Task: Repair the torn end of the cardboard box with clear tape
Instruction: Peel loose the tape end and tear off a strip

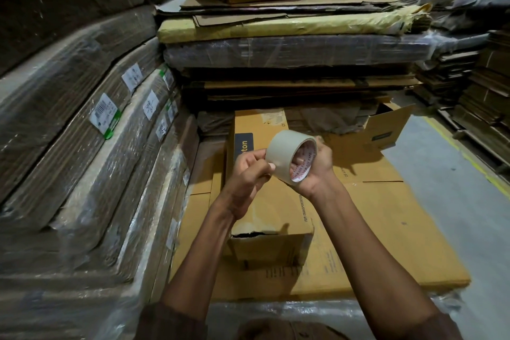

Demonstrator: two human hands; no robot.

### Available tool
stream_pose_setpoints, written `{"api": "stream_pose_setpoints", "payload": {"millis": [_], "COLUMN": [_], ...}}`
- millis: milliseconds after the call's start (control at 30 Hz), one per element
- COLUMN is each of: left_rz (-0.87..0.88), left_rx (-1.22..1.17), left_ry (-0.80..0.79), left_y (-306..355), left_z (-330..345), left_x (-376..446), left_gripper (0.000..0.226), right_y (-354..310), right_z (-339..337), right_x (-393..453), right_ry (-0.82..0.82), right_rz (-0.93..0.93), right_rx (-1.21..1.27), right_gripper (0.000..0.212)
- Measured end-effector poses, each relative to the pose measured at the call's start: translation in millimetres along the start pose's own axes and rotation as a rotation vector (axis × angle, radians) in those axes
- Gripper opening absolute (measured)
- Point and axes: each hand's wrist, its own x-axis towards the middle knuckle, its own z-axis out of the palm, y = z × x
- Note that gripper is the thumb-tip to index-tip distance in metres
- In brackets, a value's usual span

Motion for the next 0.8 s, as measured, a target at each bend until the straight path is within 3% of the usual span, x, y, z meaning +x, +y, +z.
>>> {"api": "stream_pose_setpoints", "payload": {"millis": [133,367,800], "left_rz": [0.046,0.045,0.008], "left_rx": [0.019,0.053,-0.052], "left_ry": [-0.050,-0.051,0.047], "left_y": [3.0,-0.4,-6.3], "left_z": [5.5,9.5,13.3], "left_x": [-0.7,0.2,0.4], "left_gripper": [0.022,0.030,0.031], "right_y": [-0.9,-1.8,-1.4], "right_z": [-3.0,-10.4,-12.3], "right_x": [3.9,0.8,-5.8], "right_ry": [-0.016,-0.031,-0.007], "right_rz": [0.085,0.115,0.096], "right_rx": [0.116,0.060,0.067], "right_gripper": [0.058,0.020,0.022]}}
